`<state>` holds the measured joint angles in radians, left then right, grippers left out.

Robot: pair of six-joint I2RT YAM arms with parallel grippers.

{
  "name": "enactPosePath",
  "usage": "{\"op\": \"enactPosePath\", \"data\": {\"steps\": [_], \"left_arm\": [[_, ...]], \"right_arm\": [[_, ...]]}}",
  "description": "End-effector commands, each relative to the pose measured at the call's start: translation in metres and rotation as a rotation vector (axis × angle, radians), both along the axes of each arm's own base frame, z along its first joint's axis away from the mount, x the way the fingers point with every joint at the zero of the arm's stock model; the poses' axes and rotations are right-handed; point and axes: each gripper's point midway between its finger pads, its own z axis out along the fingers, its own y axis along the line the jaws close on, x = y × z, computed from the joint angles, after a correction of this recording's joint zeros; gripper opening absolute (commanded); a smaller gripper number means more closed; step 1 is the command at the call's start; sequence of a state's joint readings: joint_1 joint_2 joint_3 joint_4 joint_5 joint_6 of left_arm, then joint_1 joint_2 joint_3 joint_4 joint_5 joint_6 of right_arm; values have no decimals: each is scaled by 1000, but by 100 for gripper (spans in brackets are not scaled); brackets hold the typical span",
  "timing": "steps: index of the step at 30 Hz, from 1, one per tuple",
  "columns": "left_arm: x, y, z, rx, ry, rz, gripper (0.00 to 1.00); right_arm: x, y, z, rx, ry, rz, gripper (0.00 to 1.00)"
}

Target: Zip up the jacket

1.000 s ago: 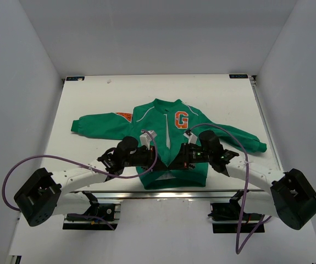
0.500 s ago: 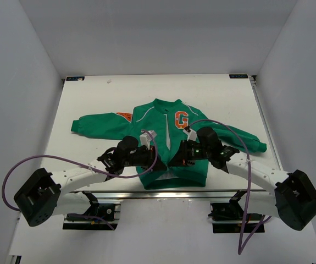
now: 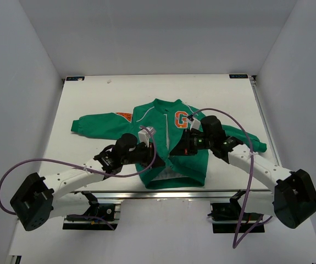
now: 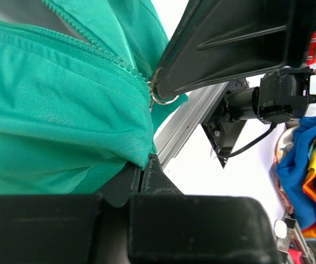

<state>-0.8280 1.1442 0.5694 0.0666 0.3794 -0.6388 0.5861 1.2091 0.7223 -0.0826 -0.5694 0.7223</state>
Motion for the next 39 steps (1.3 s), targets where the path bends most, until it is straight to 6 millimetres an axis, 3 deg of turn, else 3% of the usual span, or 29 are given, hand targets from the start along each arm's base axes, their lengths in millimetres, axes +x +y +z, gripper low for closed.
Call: {"op": "enactPosePath", "data": {"steps": [1, 5, 8, 14, 16, 19, 21, 24, 27, 29, 30, 32, 33, 36, 37, 39], "left_arm": [[-1, 5, 14, 24, -61, -12, 0], [-4, 5, 15, 21, -49, -19, 0], [-16, 11, -5, 59, 39, -29, 0], [-47, 25, -51, 101, 240, -39, 0], [-52, 28, -59, 119, 266, -38, 0], [-51, 33, -66, 147, 287, -6, 0], [-48, 29, -61, 129, 268, -11, 0], [-49, 25, -55, 119, 273, -31, 0], [-48, 34, -65, 206, 300, -1, 41], [-49, 42, -70, 261, 315, 17, 63], [-47, 41, -62, 257, 296, 21, 67], [-39, 40, -50, 246, 225, 23, 98], [-36, 37, -32, 223, 170, 16, 98], [-20, 38, -11, 267, -2, 54, 98], [-3, 37, 12, 267, -98, 114, 98], [-2, 32, 31, 311, -246, 96, 98]], "right_arm": [[19, 1, 26, 28, -129, 2, 0], [44, -9, 25, -47, -174, -99, 0], [70, -15, 29, -92, -199, -183, 0], [99, -21, 37, -141, -231, -255, 0], [101, -23, 33, -151, -220, -253, 0], [88, -18, 26, -129, -193, -184, 0], [81, -18, 17, -123, -179, -170, 0], [87, -19, 13, -155, -183, -175, 0], [72, -12, 10, -117, -153, -97, 0], [63, -13, 3, -125, -138, -73, 0], [52, -15, -7, -129, -108, -49, 0], [41, -16, -12, -120, -87, -19, 0], [32, -16, -13, -108, -66, 8, 0], [26, -18, -5, -113, -79, 45, 0], [32, -16, 8, -113, -106, 41, 0], [36, -19, 15, -147, -129, 51, 0]]}}
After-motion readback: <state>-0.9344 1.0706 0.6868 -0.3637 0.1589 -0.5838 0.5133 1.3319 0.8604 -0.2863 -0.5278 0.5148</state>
